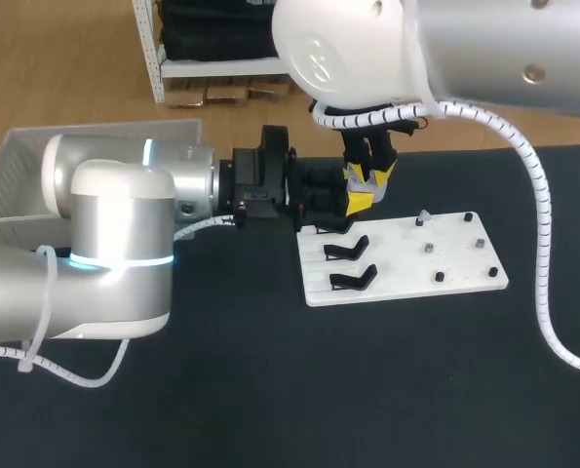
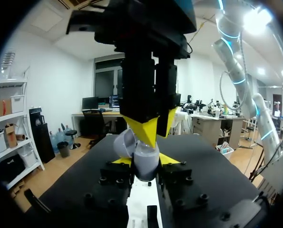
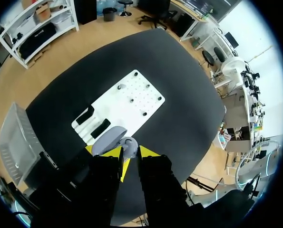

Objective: Pick up each earbud case from the left stands, insert the matching earbuds, close the lid, and place the case in the box.

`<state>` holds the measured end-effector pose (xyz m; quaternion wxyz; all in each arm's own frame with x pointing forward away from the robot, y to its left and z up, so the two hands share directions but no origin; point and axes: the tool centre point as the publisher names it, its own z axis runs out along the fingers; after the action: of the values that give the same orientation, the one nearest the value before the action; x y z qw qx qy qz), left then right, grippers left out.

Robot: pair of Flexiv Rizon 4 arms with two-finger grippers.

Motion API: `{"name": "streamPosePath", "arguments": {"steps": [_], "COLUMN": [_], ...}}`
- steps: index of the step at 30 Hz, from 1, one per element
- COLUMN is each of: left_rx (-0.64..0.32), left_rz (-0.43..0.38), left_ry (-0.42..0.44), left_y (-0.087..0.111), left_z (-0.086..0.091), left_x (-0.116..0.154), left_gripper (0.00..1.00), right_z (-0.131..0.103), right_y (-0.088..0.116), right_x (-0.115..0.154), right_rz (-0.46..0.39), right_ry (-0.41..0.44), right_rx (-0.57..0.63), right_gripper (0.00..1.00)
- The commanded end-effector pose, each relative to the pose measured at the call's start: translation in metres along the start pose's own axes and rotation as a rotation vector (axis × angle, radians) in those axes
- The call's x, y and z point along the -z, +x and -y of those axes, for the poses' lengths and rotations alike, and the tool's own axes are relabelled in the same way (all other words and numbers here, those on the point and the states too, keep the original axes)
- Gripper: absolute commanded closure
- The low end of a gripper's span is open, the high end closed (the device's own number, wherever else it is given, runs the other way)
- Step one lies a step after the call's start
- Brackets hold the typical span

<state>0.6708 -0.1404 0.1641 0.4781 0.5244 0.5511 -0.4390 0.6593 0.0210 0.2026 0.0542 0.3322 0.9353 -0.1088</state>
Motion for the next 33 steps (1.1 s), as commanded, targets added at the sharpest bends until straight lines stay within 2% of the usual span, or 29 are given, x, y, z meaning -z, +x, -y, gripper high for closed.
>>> {"name": "streamPosePath", "arguments": {"steps": [1,2,8,14,19,24,26,28,29,30,31,32,33], "left_rx": [-0.001,-0.001,-0.001,-0.001,-0.001,-0.001,-0.001,-0.001,-0.001,-0.001,-0.001,-0.001,-0.001], "left_rz": [0.002,0.002,0.002,0.002,0.002,0.002,0.002,0.002,0.002,0.002,0.002,0.002,0.002], "left_ry": [-0.008,-0.008,-0.008,-0.008,-0.008,-0.008,-0.008,-0.008,-0.008,-0.008,-0.008,-0.008,-0.008], "left_y": [-0.001,-0.001,-0.001,-0.001,-0.001,-0.001,-0.001,-0.001,-0.001,-0.001,-0.001,-0.001,-0.001], "left_z": [0.001,0.001,0.001,0.001,0.001,0.001,0.001,0.001,0.001,0.001,0.001,0.001,0.001], "left_x": [0.001,0.001,0.001,0.001,0.001,0.001,0.001,0.001,0.001,0.001,0.001,0.001,0.001], "left_gripper": [1.00,1.00,1.00,1.00,1.00,1.00,1.00,1.00,1.00,1.00,1.00,1.00,1.00], "right_z": [0.003,0.004,0.007,0.007,0.026,0.048,0.053,0.059,0.061,0.064,0.065,0.067,0.070], "right_y": [-0.001,-0.001,-0.001,-0.001,0.001,0.006,0.008,0.009,0.010,0.011,0.011,0.012,0.012], "right_x": [-0.001,0.000,0.006,0.009,0.021,0.026,0.026,0.026,0.027,0.028,0.029,0.030,0.031], "right_rz": [-0.003,-0.004,-0.003,0.001,-0.008,-0.019,0.000,0.004,-0.004,0.017,0.018,0.035,0.053], "right_ry": [-0.001,-0.002,-0.014,-0.023,-0.083,-0.253,-0.298,-0.365,-0.391,-0.429,-0.439,-0.456,-0.488], "right_rx": [-0.004,-0.005,-0.003,-0.002,-0.009,0.055,0.078,0.086,0.096,0.103,0.115,0.131,0.155], "right_gripper": [1.00,0.87,0.61,0.63,0.62,0.57,0.56,0.51,0.42,0.23,0.18,0.00,0.00]}}
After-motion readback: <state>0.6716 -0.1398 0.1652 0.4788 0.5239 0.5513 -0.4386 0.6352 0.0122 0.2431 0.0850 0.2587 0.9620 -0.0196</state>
